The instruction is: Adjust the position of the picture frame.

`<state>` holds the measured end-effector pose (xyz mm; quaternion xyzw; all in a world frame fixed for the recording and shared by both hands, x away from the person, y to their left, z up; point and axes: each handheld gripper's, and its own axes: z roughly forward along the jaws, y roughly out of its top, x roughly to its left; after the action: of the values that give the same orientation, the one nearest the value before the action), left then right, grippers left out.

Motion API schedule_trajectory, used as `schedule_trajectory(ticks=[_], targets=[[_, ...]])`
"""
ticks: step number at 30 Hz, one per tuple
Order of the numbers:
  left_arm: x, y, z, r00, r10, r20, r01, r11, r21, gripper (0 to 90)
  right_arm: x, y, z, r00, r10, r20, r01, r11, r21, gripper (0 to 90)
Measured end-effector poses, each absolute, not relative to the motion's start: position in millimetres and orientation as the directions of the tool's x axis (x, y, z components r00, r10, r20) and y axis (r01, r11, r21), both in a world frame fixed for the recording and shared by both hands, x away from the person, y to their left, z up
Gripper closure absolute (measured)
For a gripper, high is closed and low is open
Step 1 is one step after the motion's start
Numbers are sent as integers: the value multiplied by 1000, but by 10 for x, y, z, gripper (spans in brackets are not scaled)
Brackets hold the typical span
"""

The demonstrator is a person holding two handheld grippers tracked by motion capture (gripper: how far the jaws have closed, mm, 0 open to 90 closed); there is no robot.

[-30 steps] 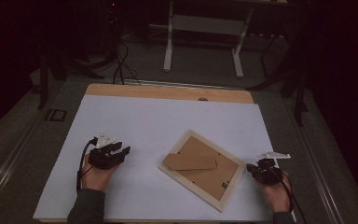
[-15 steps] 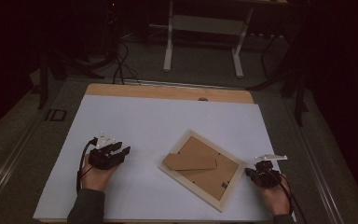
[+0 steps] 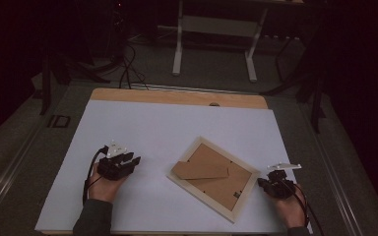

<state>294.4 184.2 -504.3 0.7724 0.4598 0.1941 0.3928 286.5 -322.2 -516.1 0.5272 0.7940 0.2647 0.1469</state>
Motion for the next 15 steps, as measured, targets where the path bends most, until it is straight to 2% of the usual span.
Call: schedule_trajectory(ticks=[15], targets=[[2955,1803,-5075,522,851,-56,564,-296,771,810,2860,-3140,-5155,-428,902,55,759,325,564,900]])
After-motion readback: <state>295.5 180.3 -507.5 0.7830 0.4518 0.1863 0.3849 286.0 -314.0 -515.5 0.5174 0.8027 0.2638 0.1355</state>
